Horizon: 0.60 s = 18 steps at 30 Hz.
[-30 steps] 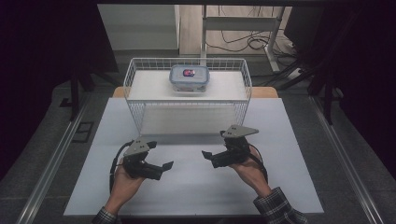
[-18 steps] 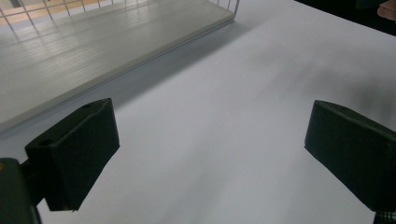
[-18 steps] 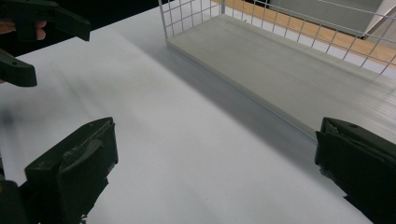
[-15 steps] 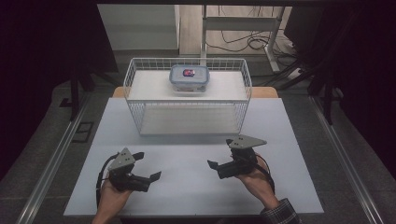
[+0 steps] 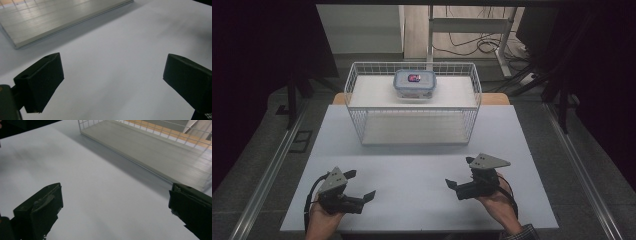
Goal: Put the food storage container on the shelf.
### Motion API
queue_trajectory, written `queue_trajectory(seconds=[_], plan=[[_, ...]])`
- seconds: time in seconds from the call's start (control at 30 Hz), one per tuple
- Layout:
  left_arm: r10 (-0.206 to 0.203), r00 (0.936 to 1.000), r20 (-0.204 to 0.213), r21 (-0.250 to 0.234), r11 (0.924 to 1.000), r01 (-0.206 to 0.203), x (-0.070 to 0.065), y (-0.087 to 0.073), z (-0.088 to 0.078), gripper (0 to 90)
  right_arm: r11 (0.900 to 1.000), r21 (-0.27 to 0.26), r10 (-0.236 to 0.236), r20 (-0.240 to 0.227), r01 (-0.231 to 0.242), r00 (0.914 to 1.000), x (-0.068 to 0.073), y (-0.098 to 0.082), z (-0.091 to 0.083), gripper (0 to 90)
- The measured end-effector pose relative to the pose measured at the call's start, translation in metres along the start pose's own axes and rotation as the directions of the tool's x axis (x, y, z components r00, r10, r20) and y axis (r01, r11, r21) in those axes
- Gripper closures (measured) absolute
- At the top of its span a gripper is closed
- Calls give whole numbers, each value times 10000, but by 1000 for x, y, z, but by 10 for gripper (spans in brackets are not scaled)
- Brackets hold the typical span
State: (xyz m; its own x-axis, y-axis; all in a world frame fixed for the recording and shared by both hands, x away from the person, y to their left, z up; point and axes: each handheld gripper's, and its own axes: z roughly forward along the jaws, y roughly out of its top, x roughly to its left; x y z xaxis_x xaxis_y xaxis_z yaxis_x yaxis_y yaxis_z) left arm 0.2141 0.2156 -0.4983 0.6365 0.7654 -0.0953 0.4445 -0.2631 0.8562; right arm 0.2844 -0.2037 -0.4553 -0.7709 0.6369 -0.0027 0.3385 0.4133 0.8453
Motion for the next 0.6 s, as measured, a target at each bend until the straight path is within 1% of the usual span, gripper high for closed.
queue_trajectory(seconds=[0.03, 0.07, 0.1, 0.13, 0.17, 0.27, 0.37, 0.4, 0.47, 0.5, 0.53, 0.57, 0.6], plan=[[13, 9998, -180, 20, 10000, -12, 1, -4, -4, 25, 10000, 18, 7, 143, -7, 9999, -1, -5, -4, 0], [13, 9998, -180, 20, 10000, -12, 1, -4, -4, 25, 10000, 18, 7, 143, -7, 9999, -1, -5, -4, 0], [20, 9995, -316, 17, 10000, -19, 2, -8, -8, 24, 10000, 12, 7, 271, -7, 9996, -3, -11, -7, 0], [20, 9995, -316, 17, 10000, -19, 2, -8, -8, 23, 10000, 12, 7, 271, -7, 9996, -3, -11, -7, 0], [19, 9989, -476, -1, 10000, -19, 3, -12, -13, 23, 10000, 18, -1, 409, 0, 9992, -4, -16, -11, 0], [15, 9981, -618, -14, 10000, -16, 5, -15, -17, 21, 10000, 9, 20, 533, -21, 9986, -6, -20, -14, 0], [-14, 9954, -959, 77, 10000, 21, 9, -24, -24, 18, 10000, 2, 3, 781, -3, 9969, -8, -28, -21, 0], [-14, 9954, -959, 77, 10000, 21, 9, -24, -24, 18, 10000, 2, 3, 781, -3, 9969, -8, -28, -21, 0], [14, 9927, -1203, 228, 9997, 14, 12, -29, -27, 17, 10000, 32, 18, 874, -21, 9962, -9, -32, -23, 0], [17, 9897, -1429, 377, 9993, 37, 14, -35, -29, 15, 10000, 90, 7, 971, -16, 9953, -10, -36, -25, 0], [17, 9897, -1429, 377, 9993, 37, 14, -35, -29, 13, 10000, 90, 7, 971, -16, 9953, -10, -36, -25, 0], [-4, 9866, -1631, 524, 9986, 91, 16, -40, -31, 12, 9998, 201, 32, 1052, -53, 9944, -11, -41, -26, 0], [-4, 9866, -1631, 524, 9986, 91, 16, -40, -31, 11, 9998, 201, 32, 1052, -53, 9944, -11, -41, -26, 0]])
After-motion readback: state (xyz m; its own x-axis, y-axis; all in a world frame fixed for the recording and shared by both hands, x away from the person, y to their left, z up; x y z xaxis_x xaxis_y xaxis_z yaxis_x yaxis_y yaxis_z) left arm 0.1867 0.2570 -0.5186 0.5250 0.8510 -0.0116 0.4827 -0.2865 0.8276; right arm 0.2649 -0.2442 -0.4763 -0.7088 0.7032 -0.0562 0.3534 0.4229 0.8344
